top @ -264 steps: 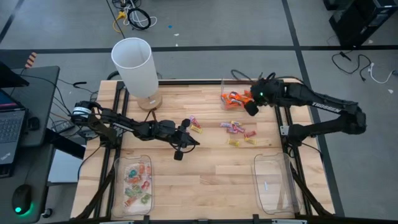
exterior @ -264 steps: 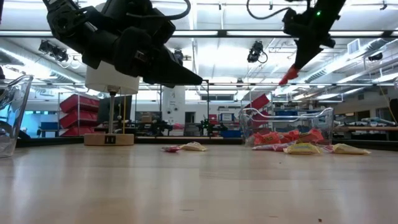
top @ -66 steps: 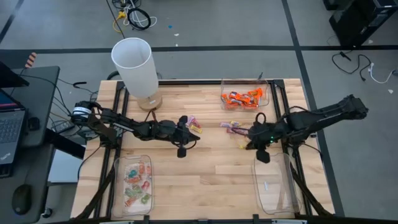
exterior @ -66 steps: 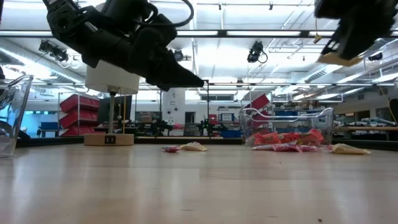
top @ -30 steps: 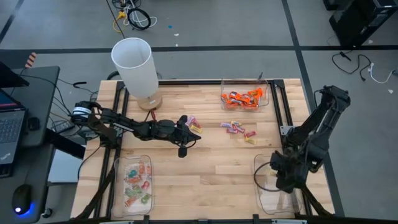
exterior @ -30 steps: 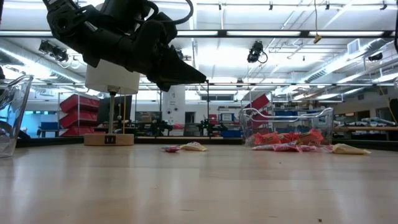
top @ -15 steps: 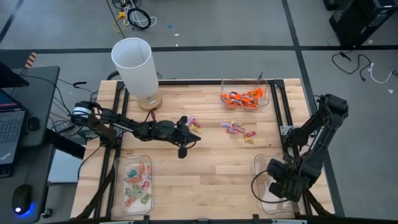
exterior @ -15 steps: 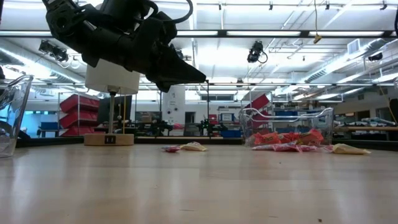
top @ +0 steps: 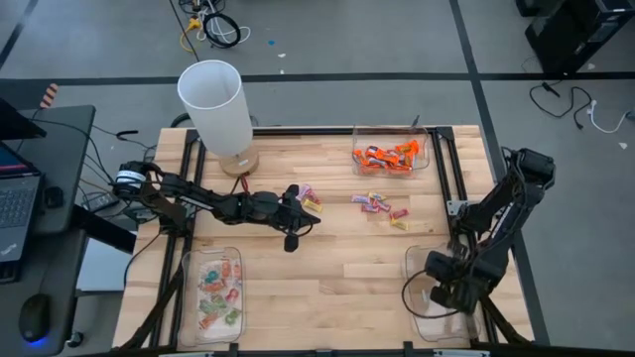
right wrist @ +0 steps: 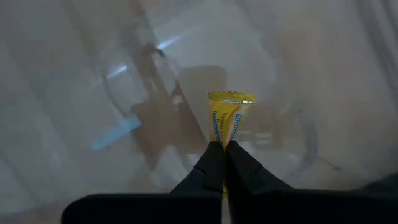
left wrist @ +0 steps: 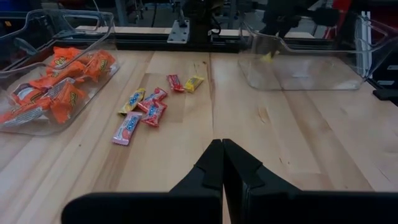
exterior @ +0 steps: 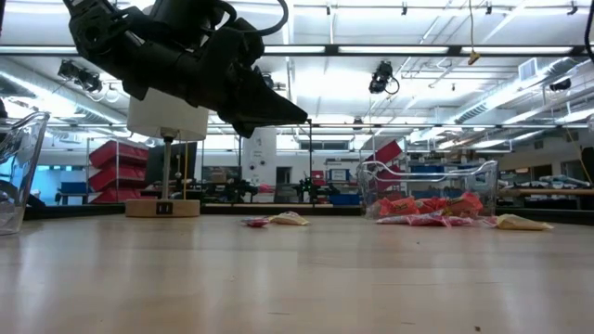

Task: Sort candy
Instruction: Put the yellow candy into the bottom right transparent bin

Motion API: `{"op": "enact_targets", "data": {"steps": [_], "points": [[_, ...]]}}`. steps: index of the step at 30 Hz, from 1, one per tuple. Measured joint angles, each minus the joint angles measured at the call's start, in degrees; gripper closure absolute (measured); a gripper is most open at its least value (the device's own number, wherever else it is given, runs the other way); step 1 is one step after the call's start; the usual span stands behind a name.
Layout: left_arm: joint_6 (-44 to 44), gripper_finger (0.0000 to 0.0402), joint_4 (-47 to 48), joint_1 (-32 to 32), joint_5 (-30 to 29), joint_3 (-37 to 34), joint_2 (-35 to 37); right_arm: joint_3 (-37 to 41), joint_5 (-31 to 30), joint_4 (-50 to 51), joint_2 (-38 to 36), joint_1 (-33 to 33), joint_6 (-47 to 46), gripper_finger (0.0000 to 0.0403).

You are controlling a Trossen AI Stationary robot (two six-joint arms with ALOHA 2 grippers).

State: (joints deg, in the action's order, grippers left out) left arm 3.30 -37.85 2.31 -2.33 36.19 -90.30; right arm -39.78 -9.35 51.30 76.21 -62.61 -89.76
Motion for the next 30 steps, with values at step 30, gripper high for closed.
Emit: {"op": "enact_targets", "data": {"steps": [30], "points": [[0.2, 0.04, 0.0, 0.0, -0.02, 0.0, 0.0, -0.44, 0.27, 0.55, -3.92, 0.59, -2.8, 0.0403]]}}
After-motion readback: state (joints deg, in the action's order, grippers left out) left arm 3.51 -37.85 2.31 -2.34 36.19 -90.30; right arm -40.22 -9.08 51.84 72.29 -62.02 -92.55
